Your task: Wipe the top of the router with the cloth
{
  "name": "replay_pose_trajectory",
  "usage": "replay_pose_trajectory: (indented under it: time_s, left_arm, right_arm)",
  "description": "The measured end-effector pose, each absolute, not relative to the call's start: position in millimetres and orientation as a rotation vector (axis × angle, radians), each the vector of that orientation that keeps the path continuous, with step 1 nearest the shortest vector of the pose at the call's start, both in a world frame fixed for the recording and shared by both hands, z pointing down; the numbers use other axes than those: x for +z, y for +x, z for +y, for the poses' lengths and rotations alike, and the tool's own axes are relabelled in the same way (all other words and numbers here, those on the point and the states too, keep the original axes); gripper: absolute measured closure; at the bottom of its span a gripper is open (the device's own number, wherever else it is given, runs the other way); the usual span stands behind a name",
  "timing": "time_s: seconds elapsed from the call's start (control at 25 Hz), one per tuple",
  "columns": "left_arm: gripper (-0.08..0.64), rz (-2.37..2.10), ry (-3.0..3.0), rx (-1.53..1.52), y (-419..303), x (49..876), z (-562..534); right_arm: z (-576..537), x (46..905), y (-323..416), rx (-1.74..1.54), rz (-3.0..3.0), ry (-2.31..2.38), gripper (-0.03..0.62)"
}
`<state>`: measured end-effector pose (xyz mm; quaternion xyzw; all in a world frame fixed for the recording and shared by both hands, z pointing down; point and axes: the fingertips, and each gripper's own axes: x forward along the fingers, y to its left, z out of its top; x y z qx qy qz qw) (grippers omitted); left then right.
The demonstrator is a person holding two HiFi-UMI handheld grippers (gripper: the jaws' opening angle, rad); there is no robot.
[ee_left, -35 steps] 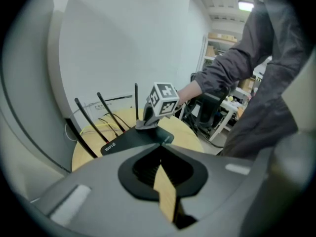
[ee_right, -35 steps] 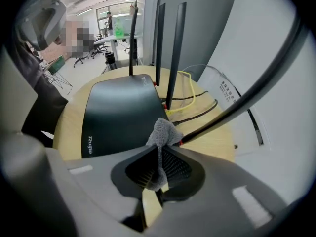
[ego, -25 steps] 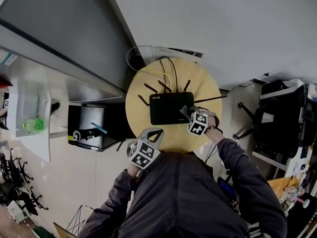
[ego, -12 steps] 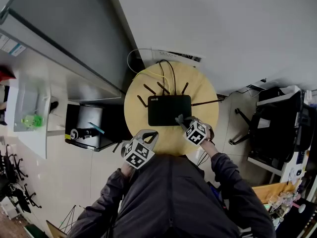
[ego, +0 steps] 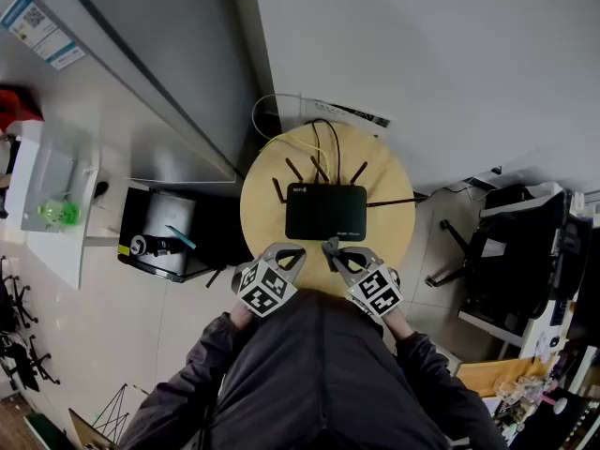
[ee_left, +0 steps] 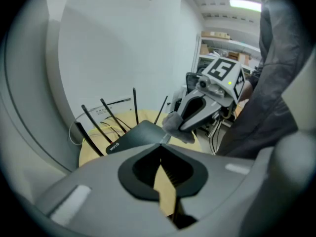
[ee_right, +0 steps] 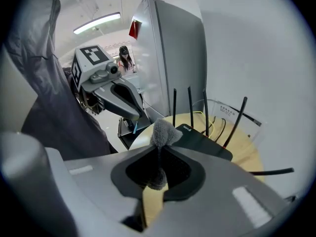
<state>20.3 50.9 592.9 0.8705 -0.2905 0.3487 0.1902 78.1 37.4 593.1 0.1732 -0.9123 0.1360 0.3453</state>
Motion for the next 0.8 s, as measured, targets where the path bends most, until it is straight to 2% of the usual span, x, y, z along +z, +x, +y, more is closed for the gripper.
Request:
replay_pose_trajectory:
  time_s: [0.8]
  left_arm:
    - [0.558, -0.792, 2.491, 0.913, 5, 592, 48]
  right_arm:
    - [45, 562, 61, 0.33, -2.372, 0.516, 0.567]
